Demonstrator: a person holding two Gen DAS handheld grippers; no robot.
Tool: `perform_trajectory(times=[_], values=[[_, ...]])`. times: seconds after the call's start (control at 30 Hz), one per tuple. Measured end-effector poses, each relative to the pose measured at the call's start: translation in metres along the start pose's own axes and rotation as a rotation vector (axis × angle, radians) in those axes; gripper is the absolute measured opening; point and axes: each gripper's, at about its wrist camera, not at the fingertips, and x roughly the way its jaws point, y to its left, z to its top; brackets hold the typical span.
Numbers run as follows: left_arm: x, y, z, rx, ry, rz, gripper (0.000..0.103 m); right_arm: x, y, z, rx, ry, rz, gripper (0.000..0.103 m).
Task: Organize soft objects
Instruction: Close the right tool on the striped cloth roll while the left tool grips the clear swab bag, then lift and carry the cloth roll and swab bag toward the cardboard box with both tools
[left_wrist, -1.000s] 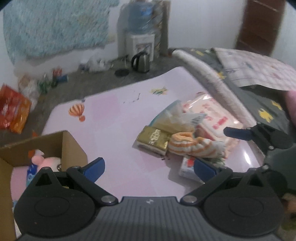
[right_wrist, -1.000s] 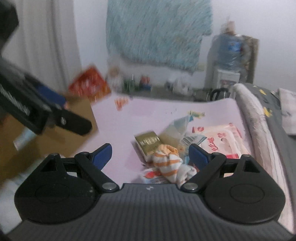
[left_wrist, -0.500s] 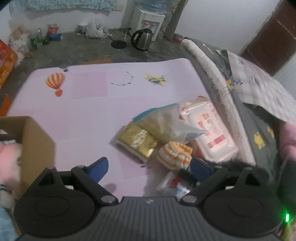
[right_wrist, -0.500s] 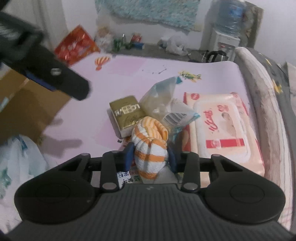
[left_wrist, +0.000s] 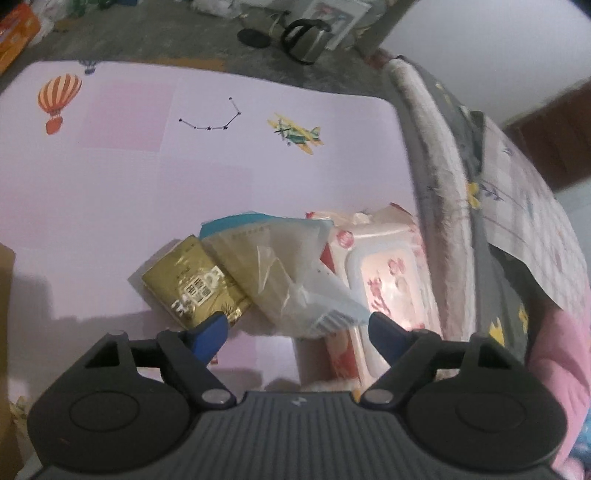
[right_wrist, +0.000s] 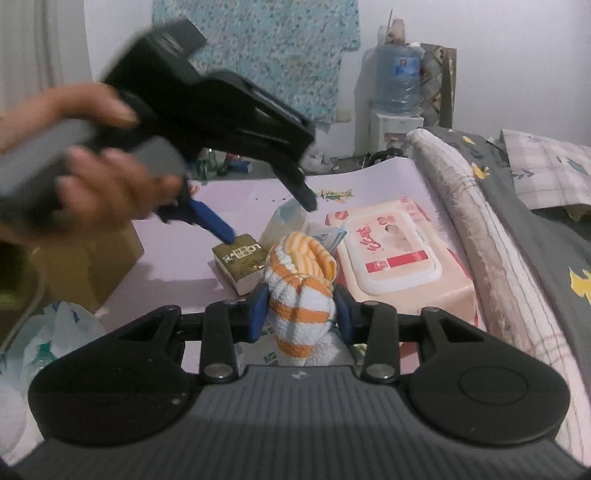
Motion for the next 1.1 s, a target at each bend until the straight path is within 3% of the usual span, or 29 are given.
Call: perform_trajectory(times=[0.27, 0.33, 0.4, 0.77, 1.1], values=[[0.031, 0.0, 0.011, -0.053, 0.023, 0.046, 0.064, -0.008, -0.005, -0.008, 0.05, -0.023, 0.021, 0.037], [0.034, 0.003, 0.012, -0.068, 0.021, 0.047, 0.056, -0.007, -0.006, -0.01, 0.058, -0.02, 0.026, 0.037], [0.036, 0.008, 0.014, -0.088, 0.022, 0.051, 0.038, -0.007, -0.007, -0.012, 0.061, -0.018, 0.033, 0.037], [0.026, 0.001, 0.005, -0.058, -0.011, 0.04, 0.025, -0.008, -0.01, -0.014, 0.089, -0.028, 0.042, 0.037], [-0.038, -0.014, -0.019, -0.008, -0.072, -0.064, 0.025, -0.039, -0.009, -0.011, 0.143, -0.083, 0.006, 0.037]])
